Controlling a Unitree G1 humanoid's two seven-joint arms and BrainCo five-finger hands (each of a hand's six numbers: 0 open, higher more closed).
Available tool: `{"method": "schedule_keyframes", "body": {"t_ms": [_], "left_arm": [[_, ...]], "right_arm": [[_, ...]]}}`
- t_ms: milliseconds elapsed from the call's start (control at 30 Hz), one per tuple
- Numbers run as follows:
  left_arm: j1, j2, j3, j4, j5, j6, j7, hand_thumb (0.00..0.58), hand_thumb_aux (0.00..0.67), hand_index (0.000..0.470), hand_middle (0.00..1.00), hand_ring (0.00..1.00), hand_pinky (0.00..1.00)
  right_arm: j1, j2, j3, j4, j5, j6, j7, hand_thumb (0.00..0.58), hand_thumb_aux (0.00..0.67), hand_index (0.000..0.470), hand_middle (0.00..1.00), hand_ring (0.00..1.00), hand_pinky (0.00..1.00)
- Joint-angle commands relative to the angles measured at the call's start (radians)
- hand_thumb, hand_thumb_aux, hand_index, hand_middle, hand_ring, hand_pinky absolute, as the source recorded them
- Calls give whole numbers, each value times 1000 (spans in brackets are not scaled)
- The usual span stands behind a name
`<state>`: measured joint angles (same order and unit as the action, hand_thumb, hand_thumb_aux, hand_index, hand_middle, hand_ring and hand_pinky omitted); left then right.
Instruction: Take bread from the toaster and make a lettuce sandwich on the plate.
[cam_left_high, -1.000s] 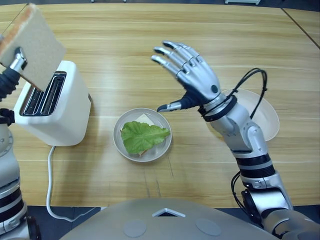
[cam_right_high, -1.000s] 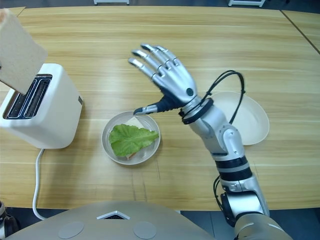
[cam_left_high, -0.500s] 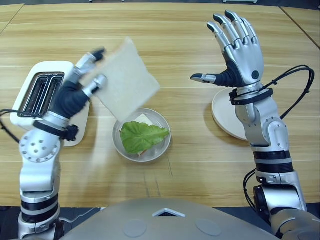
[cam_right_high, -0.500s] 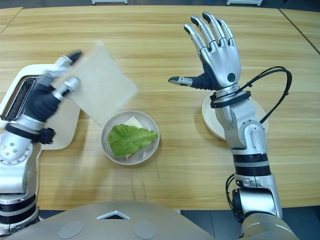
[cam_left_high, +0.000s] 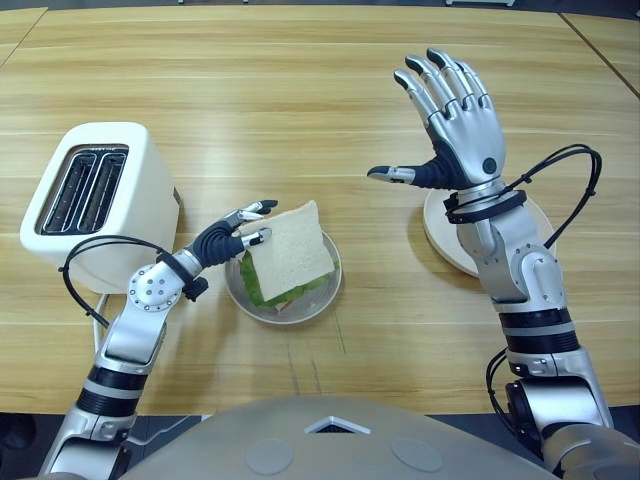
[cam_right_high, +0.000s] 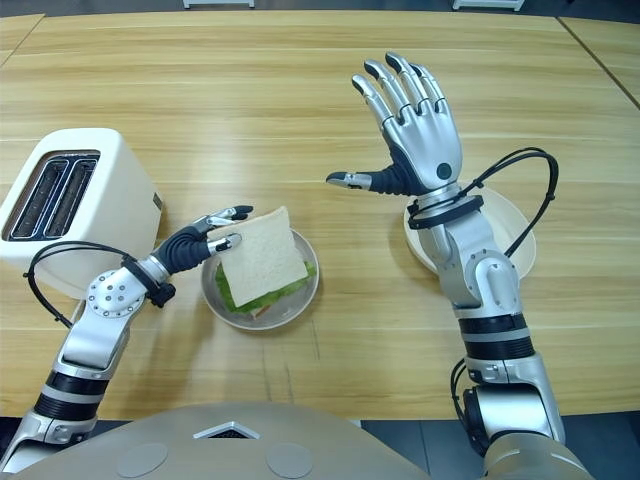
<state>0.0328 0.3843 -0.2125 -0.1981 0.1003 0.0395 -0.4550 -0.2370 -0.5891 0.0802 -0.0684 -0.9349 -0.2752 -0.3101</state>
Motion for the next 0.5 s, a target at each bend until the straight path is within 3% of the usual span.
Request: {"method": "schedule_keyframes", "body": {"t_ms": [33,67,267,400,500], "left_arm": [[-25,4,-25,87,79,-27,41,493,410,288,0,0,0],[-23,4,-25,88,88,-23,46,0,0,0,0,0,0],[8,42,-2,-4,153,4,60,0,0,0,0,0,0],[27,57,43,-186,218,43,85,0,0,0,0,0,0],[18,44,150,-368,228,76,130,0,0,0,0,0,0]], "right_arm": [[6,-2,15,-9,1,2,16,0,0,0,0,0,0],[7,-4,17,-9,2,1,17,0,0,0,0,0,0],[8,-12,16,-9,3,-4,17,0,0,0,0,0,0],[6,-16,17,-3,4,-6,16,0,0,0,0,0,0],[7,-26,29,-4,5,-24,27,0,0,0,0,0,0]]}}
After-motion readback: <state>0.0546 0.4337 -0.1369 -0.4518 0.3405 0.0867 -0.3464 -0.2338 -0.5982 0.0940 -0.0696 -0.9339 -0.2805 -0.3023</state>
